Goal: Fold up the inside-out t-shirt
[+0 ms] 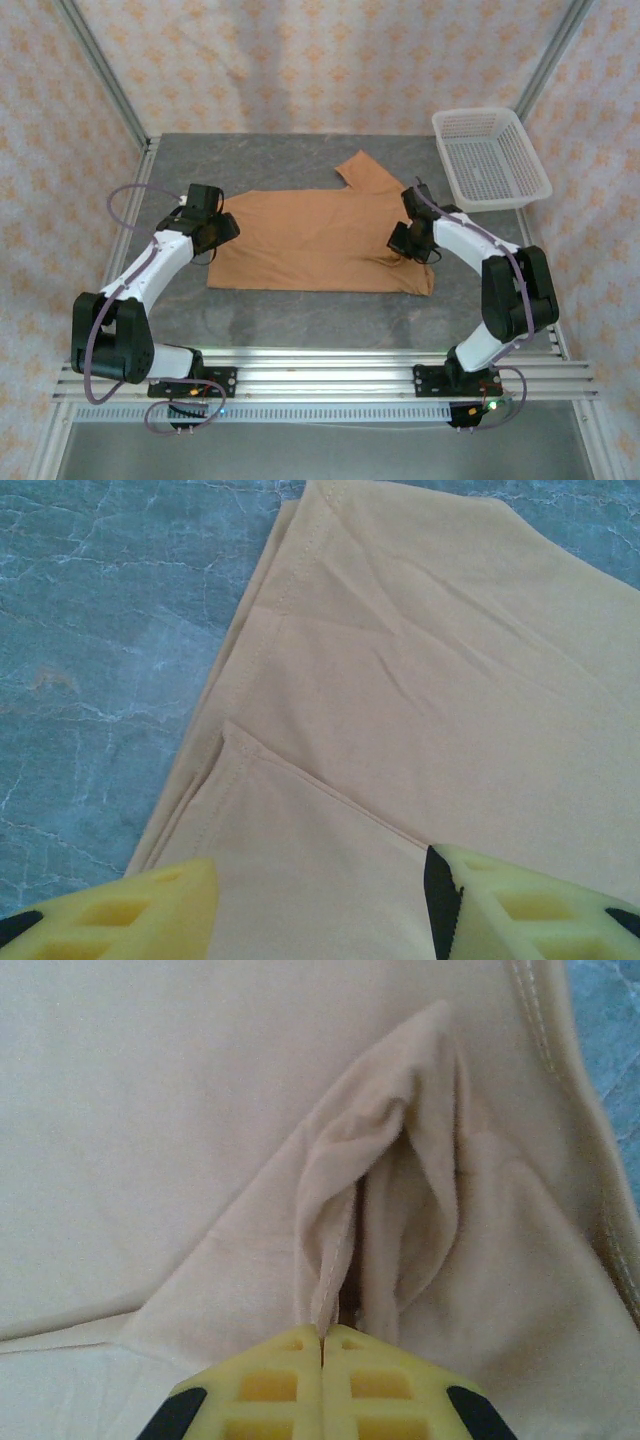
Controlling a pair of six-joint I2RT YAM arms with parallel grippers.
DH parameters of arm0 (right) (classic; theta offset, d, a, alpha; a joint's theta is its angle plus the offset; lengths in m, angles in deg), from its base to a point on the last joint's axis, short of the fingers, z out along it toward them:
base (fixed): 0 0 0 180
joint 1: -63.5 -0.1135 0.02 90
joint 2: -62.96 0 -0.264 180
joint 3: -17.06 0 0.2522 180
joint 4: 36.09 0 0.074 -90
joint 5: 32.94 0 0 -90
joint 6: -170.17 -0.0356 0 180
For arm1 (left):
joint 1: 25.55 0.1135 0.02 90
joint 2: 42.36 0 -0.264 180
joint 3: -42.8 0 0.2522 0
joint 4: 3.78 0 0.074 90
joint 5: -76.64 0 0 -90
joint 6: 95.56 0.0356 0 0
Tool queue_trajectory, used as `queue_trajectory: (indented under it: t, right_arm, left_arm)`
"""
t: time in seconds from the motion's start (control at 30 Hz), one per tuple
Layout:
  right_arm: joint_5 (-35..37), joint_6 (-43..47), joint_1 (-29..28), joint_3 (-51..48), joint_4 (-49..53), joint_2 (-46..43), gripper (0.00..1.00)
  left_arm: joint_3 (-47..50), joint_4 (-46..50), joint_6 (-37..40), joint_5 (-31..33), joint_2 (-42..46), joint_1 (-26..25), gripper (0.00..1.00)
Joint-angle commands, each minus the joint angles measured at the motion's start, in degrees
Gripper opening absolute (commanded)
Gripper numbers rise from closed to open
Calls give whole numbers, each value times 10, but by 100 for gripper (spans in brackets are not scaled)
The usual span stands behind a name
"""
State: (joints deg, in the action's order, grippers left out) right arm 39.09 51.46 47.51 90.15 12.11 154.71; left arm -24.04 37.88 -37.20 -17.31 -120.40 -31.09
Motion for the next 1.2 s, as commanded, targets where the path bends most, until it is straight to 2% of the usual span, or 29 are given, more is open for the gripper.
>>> queue_trajectory:
  t: [0.0, 0.23, 0.3, 0.33, 0.4, 0.43, 0.53, 0.7, 0.83, 0.9, 1.17]
  right_arm:
    - [4, 1, -6, 46, 34, -16, 0]
    - [-1, -1, -6, 142, 32, 60, 0]
    - [-7, -2, -6, 181, 30, 102, 4]
    - [-12, -2, -6, 203, 29, 127, 10]
    - [-25, 1, -6, 252, 33, 177, 33]
    - [-28, 4, -6, 276, 38, 199, 40]
    - [-28, 10, -6, 311, 53, 221, 47]
    - [21, 41, -6, 259, 73, 141, 48]
    - [32, 63, -6, 176, 74, 82, 39]
    - [27, 72, -7, 149, 66, 77, 35]
    - [22, 80, -9, 129, 47, 110, 37]
  left_arm:
    - [2, 10, -6, 18, 2, 0, 58]
    - [6, 1, -9, 7, -8, 0, 57]
    - [10, -2, -10, 5, -10, 0, 57]
    - [12, -3, -10, 4, -12, 0, 57]
    - [17, -6, -10, 3, -16, 1, 57]
    - [19, -7, -11, 2, -18, 0, 57]
    - [22, -6, -9, -1, -18, 0, 57]
    - [30, 1, -2, -4, 0, -1, 57]
    - [40, -10, -8, -12, 2, -1, 57]
    - [42, -17, -11, -18, -2, -1, 56]
    - [42, -14, -11, -19, -4, -1, 55]
